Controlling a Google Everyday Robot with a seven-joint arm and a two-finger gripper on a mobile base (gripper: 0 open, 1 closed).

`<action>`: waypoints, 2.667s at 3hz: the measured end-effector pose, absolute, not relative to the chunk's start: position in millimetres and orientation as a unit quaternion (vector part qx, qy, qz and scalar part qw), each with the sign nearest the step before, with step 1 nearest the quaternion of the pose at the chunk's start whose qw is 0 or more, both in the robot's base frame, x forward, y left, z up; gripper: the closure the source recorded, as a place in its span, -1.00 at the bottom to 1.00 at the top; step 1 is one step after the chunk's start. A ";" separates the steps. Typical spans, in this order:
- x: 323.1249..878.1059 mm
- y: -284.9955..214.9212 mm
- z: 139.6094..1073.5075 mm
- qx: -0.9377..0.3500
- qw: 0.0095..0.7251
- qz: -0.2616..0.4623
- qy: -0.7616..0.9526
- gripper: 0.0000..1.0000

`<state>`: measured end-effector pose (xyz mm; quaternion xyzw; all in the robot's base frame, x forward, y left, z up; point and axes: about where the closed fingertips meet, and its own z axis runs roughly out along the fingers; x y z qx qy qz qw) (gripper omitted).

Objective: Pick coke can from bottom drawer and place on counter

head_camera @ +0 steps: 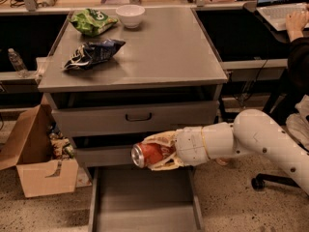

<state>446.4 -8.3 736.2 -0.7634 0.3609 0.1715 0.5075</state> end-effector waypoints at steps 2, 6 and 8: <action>497.7 3.4 883.4 -0.755 0.535 0.136 0.354 1.00; 625.7 -57.4 933.4 -0.687 0.540 0.087 0.479 1.00; 730.0 -122.3 927.8 -0.575 0.525 0.104 0.618 1.00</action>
Offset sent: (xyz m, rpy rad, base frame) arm 0.1005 0.0017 0.2596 0.0223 -0.1397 -0.1085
